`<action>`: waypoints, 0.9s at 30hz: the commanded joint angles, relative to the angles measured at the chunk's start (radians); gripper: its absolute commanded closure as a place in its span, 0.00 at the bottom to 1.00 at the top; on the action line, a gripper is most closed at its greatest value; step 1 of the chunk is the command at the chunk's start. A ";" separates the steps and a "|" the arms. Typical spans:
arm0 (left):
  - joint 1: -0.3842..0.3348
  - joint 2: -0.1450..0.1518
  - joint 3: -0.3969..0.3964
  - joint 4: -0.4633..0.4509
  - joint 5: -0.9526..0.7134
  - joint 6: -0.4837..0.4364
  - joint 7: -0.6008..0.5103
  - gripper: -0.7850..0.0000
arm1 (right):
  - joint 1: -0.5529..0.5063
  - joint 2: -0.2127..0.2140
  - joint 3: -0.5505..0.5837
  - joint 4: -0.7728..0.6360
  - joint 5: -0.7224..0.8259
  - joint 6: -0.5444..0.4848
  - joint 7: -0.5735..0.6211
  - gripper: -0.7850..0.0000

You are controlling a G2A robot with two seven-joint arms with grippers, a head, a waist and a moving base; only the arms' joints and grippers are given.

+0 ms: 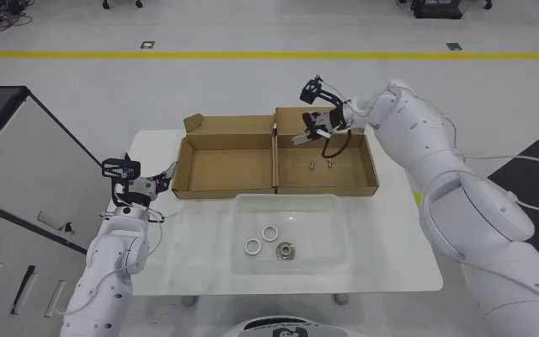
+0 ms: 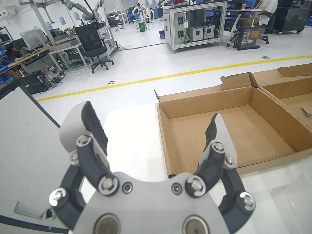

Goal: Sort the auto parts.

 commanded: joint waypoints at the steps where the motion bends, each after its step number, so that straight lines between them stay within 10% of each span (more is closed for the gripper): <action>1: 0.000 0.000 0.000 0.000 0.000 0.000 0.000 0.00 | -0.024 0.042 0.007 -0.087 0.022 -0.003 -0.003 0.00; 15: 0.000 0.000 0.000 0.000 0.000 0.000 0.000 0.00 | -0.388 0.440 0.306 -0.887 0.293 0.176 0.176 0.00; 27: 0.000 0.000 0.000 0.000 0.000 0.000 0.000 0.00 | -0.691 0.666 0.534 -1.095 0.467 0.107 0.108 0.00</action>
